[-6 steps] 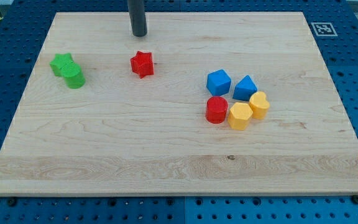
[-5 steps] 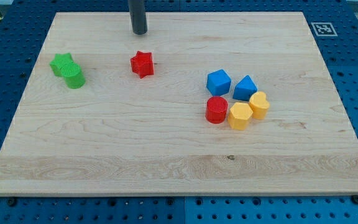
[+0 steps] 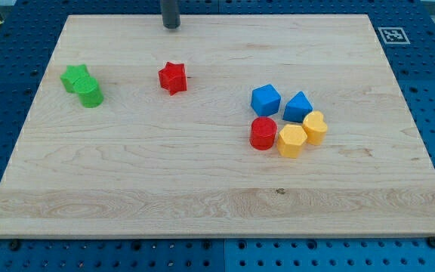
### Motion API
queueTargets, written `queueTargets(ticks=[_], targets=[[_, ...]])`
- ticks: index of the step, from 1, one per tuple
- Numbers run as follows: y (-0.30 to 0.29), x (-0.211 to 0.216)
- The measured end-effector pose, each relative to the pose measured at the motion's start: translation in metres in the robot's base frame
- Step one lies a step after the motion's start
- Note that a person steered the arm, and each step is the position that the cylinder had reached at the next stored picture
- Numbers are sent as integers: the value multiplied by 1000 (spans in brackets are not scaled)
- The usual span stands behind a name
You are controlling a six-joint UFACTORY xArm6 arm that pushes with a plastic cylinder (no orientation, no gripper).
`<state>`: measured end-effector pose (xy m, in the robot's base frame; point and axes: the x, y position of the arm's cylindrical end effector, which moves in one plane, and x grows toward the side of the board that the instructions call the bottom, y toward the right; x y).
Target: Place your arm at the top of the board
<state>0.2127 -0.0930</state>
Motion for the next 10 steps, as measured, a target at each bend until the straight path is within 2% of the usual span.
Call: queueTargets(ticks=[3, 10], targets=[[0, -21], [5, -20]])
